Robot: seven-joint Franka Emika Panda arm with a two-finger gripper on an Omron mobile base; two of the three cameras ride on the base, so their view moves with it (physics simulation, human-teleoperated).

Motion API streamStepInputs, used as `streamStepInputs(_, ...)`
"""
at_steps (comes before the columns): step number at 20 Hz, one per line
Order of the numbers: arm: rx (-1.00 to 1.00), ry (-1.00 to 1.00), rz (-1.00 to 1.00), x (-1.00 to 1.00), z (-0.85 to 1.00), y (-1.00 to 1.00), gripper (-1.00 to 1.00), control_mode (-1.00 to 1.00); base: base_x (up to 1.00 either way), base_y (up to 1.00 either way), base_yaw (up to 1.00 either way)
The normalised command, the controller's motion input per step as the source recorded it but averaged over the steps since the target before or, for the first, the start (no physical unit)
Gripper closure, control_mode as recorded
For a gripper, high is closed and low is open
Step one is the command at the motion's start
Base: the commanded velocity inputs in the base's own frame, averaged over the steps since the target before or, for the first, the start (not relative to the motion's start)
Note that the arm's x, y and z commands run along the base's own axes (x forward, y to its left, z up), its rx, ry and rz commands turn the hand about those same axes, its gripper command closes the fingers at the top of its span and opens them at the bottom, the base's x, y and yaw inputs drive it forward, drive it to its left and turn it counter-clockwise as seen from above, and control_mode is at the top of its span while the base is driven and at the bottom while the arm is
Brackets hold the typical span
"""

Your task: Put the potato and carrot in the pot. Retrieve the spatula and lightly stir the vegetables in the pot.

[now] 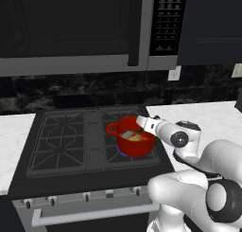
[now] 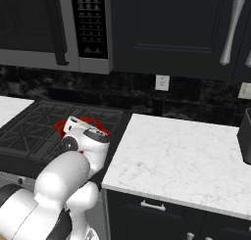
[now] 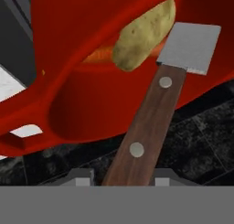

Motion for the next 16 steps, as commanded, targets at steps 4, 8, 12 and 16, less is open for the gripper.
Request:
streamStepInputs(4,0.00,0.08,-0.02,-0.19,0.34,-0.22,1.00,-1.00,0.00,0.00,0.00)
streamStepInputs(8,0.00,0.02,0.00,-0.02,0.46,-0.12,1.00,-1.00,0.00,0.00,0.00)
streamStepInputs(12,0.00,0.00,0.00,-0.07,0.55,-0.03,1.00,-1.00,0.00,0.00,0.00)
streamStepInputs(16,0.00,0.00,-0.01,-0.36,0.64,-0.15,1.00,-1.00,0.00,0.00,0.00)
